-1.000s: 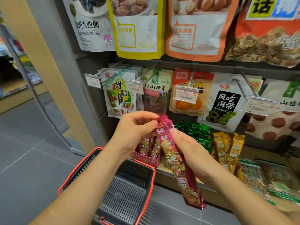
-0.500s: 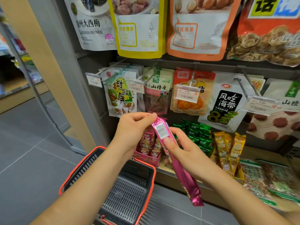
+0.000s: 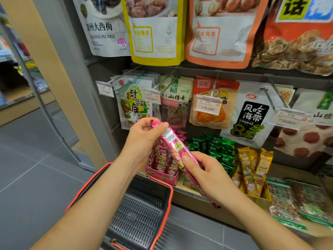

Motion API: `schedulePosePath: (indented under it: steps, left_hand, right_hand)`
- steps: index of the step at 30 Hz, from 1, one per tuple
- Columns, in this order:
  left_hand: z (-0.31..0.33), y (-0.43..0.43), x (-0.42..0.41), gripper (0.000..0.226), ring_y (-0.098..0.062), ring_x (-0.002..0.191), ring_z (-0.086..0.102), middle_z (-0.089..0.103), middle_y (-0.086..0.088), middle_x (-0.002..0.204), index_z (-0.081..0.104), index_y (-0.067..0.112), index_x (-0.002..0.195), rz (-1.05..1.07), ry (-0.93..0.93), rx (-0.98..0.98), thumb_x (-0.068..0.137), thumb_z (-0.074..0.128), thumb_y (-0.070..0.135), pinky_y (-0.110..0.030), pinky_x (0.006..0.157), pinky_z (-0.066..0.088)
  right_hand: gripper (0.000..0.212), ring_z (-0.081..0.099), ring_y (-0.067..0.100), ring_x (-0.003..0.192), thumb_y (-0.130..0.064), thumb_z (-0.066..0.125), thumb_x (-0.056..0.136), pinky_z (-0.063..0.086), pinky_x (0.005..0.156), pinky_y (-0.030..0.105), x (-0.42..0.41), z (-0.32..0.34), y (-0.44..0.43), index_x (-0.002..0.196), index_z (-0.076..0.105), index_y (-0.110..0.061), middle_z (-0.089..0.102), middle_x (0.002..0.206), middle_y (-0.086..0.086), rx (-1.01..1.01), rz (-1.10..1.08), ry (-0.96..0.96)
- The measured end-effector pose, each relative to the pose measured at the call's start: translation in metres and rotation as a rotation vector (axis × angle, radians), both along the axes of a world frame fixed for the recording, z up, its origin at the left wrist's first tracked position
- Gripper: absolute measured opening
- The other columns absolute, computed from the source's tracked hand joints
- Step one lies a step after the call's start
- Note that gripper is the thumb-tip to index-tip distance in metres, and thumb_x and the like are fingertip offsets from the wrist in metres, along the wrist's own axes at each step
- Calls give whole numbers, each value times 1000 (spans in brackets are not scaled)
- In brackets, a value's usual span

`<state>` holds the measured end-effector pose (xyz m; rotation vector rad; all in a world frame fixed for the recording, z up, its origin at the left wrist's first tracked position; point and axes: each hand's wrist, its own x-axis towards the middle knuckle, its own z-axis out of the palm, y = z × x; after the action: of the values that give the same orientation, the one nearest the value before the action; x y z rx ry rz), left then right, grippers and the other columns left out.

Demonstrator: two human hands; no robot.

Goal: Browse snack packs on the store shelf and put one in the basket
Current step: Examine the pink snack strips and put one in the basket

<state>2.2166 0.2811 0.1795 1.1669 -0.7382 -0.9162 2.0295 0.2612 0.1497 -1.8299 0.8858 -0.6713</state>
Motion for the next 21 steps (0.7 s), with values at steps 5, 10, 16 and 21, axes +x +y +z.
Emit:
schedulePosePath:
  steps: [5,10,16,21]
  left_hand:
    - [1,2,-7,46,-12,72,69,72,-1,77,60,8,101,-87,105,-4,64,79,27,-21,64,55]
    - [-11,4,-24,48,-17,78,72,75,-5,87,69,14,92,-223,-13,87,54,85,41,-26,68,54]
    - [-10,6,-23,22,-12,77,72,76,1,87,75,21,92,-269,-320,118,73,84,24,-19,64,55]
    - [-15,10,-40,21,-8,78,69,75,3,83,77,24,88,-461,-476,138,67,82,23,-22,69,55]
  right_hand:
    - [37,62,17,72,-51,39,97,48,66,32,1,1,1,100,66,-25,70,83,3,-88,-4,14]
    - [48,65,17,82,-44,30,103,51,78,36,4,3,-2,108,66,-13,71,88,1,-94,38,16]
    - [42,57,10,116,-45,44,96,45,104,32,2,20,-13,133,57,-28,62,123,-11,42,-93,-97]
    - [18,65,11,94,-28,72,84,51,86,28,-4,25,-16,101,72,-23,73,95,-5,-8,-58,-165]
